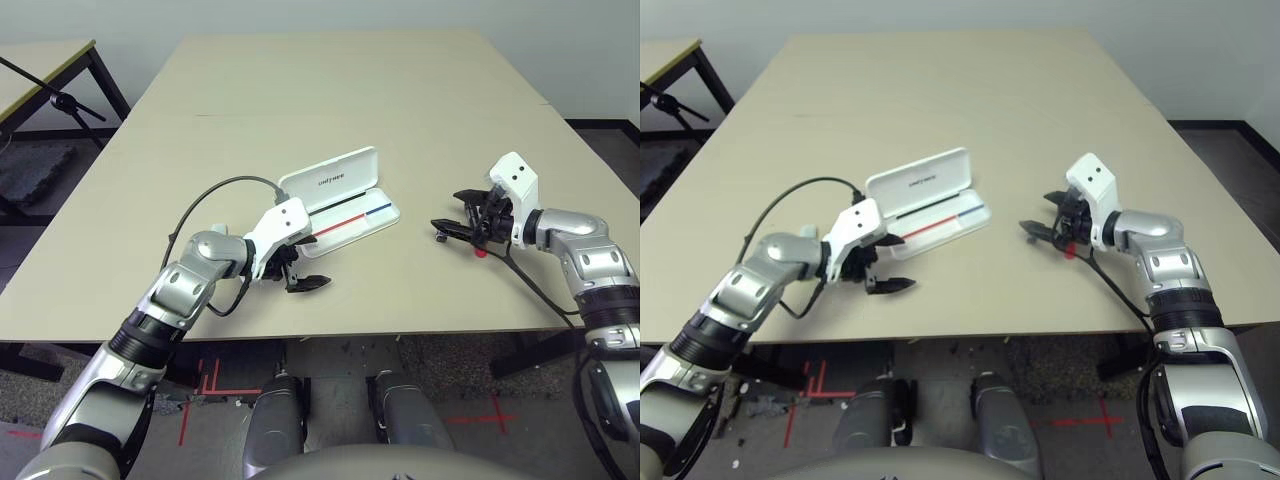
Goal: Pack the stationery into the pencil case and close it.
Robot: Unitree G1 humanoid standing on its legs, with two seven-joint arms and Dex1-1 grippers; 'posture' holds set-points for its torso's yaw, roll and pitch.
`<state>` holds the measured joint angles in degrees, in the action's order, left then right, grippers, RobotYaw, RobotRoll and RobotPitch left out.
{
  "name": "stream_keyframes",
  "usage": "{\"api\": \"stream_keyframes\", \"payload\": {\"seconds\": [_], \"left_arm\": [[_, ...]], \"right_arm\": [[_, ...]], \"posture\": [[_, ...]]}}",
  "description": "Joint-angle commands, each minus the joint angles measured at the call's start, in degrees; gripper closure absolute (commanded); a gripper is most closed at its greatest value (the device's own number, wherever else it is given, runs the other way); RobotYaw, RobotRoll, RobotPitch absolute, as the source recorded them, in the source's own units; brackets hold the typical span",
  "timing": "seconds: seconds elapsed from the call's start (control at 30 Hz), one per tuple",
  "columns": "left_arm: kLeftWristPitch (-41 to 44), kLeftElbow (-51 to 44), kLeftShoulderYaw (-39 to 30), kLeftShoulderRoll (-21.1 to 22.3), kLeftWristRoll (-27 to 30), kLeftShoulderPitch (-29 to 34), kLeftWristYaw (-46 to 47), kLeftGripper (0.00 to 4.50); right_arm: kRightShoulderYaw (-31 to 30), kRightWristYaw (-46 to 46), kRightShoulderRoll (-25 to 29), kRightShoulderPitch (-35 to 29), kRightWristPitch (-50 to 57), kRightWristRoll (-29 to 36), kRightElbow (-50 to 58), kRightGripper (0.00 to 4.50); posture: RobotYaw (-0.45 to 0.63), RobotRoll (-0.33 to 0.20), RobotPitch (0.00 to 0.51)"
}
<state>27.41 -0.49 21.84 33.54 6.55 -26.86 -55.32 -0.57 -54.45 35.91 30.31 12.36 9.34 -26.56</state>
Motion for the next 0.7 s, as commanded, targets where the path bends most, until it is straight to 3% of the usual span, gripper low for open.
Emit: {"api": "stream_keyframes", "payload": {"seconds": [0.03, 0.37, 0.5, 0.7], "left_arm": [[-0.8, 2.5, 1.9, -1.0, -2.1, -1.4, -0.7, 0.0], [-1.1, 6.9, 3.3, -1.8, -4.6, -4.4, -3.8, 0.0], [2.0, 7.5, 3.2, -1.7, -4.9, -5.2, -4.5, 0.96], [3.4, 8.3, 2.7, -1.4, -4.8, -6.3, -5.4, 3.27]], "right_arm": [[0.2, 0.5, -0.1, -0.6, 0.2, -0.2, 1.3, 0.01], [0.1, 2.3, -0.5, -0.8, 0.4, -0.3, 2.5, 0.01], [0.1, 3.0, -0.9, -1.0, 0.2, -0.3, 2.7, 0.0], [0.0, 3.6, -1.1, -0.8, 0.1, -0.5, 2.6, 0.0]], "posture": [[-0.12, 0.0, 0.051], [-0.14, 0.0, 0.053], [-0.15, 0.0, 0.05], [-0.15, 0.0, 0.046]]}}
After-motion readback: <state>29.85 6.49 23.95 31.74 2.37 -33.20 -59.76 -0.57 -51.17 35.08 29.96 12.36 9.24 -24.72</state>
